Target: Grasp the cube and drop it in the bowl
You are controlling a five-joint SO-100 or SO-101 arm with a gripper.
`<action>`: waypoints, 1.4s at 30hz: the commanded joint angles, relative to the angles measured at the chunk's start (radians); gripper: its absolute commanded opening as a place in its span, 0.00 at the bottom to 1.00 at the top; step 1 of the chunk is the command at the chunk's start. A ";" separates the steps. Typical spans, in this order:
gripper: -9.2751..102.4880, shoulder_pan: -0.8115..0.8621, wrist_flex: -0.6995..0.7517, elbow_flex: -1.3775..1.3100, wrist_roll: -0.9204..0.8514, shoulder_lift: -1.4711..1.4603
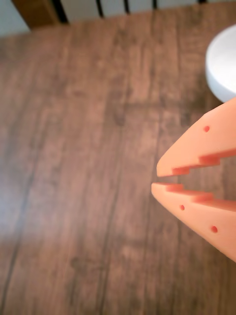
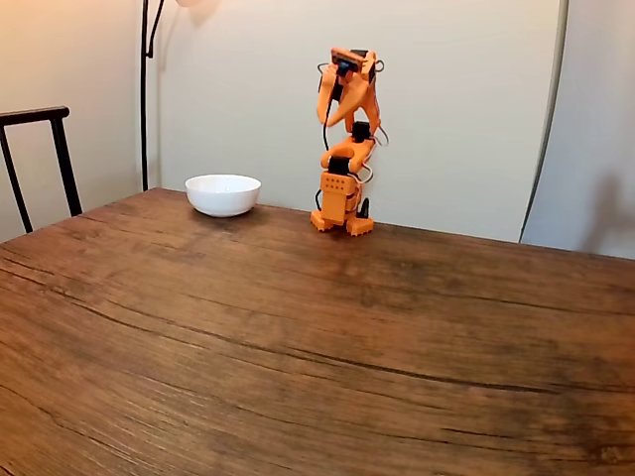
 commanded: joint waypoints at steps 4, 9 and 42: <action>0.08 -0.006 -0.017 0.097 0.021 0.184; 0.08 -0.066 -0.028 0.239 0.048 0.344; 0.08 -0.106 -0.749 1.074 -0.008 0.333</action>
